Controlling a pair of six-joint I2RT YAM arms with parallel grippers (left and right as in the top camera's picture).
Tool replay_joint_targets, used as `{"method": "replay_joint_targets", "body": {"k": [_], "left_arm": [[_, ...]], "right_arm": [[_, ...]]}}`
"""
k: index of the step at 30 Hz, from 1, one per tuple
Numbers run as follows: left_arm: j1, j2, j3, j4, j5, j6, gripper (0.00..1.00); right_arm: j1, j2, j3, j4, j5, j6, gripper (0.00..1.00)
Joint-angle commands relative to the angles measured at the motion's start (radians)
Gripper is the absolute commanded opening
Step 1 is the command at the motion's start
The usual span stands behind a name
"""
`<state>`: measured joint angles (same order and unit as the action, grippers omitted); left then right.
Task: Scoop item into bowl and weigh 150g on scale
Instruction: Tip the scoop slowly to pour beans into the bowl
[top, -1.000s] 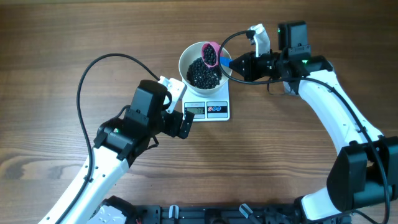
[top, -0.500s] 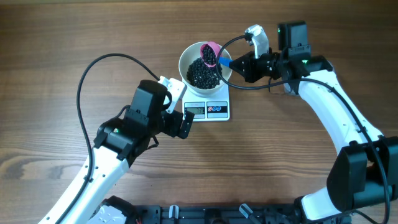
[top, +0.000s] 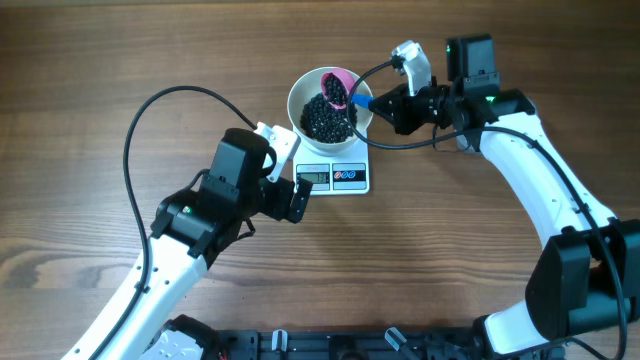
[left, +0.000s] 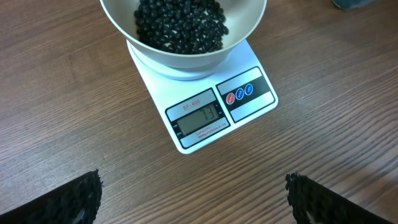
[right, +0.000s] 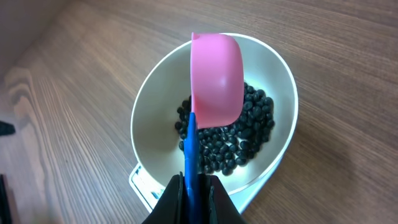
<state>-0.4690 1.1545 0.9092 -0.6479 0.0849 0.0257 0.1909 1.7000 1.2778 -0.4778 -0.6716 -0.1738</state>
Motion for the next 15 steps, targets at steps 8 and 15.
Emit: {"method": "replay_joint_targets", "body": {"k": [8, 15], "left_arm": [[0.001, -0.010, 0.001, 0.001, 0.015, 0.019, 1.00], [0.001, -0.010, 0.001, 0.001, 0.015, 0.019, 1.00]], "right_arm": [[0.003, 0.011, 0.003, -0.010, 0.076, -0.137, 0.04], [0.003, 0.011, 0.003, -0.010, 0.076, -0.140, 0.04]]}}
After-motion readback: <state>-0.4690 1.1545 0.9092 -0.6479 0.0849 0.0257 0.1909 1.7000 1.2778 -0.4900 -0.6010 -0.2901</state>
